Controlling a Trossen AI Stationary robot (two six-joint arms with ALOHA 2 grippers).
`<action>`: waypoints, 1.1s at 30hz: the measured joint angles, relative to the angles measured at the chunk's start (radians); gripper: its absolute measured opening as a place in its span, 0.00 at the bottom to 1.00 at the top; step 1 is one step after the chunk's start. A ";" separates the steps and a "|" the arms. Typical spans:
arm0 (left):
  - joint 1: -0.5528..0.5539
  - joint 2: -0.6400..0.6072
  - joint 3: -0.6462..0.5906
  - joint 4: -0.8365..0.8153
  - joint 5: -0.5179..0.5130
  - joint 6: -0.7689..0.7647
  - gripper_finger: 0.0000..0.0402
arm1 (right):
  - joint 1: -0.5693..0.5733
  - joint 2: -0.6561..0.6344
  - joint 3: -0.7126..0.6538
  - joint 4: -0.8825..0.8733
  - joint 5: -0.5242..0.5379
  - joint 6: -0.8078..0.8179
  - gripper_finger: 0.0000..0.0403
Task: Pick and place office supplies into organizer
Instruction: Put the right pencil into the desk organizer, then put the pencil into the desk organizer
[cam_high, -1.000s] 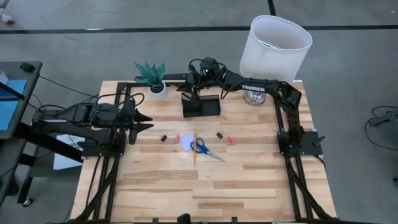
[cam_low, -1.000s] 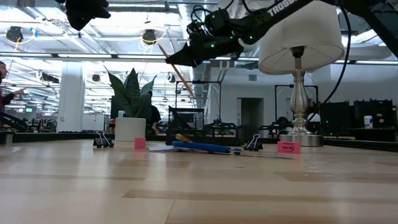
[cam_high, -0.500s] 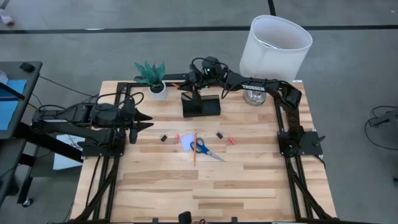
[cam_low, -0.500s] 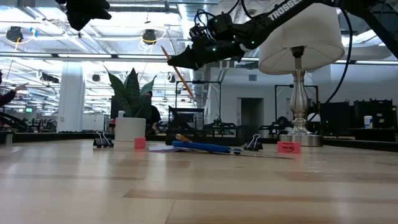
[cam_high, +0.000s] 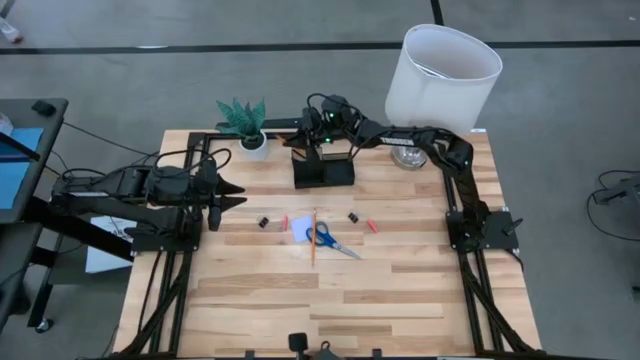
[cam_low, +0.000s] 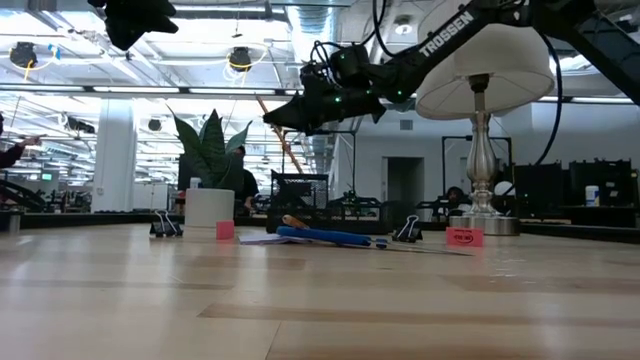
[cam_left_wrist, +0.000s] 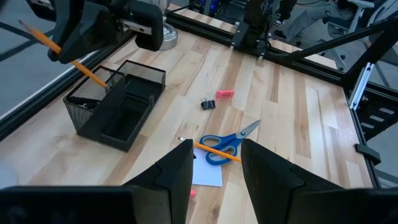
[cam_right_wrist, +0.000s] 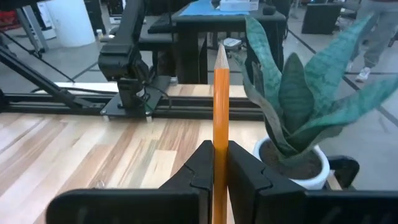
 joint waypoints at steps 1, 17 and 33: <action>0.000 0.000 0.000 0.000 0.000 0.000 0.31 | -0.003 0.002 0.000 -0.002 0.002 0.000 0.05; 0.000 0.000 0.000 0.001 0.000 0.004 0.31 | -0.024 0.005 0.000 -0.085 0.010 0.000 0.11; 0.000 0.000 0.000 0.002 0.000 0.003 0.31 | -0.019 0.005 0.000 -0.085 0.018 0.007 0.13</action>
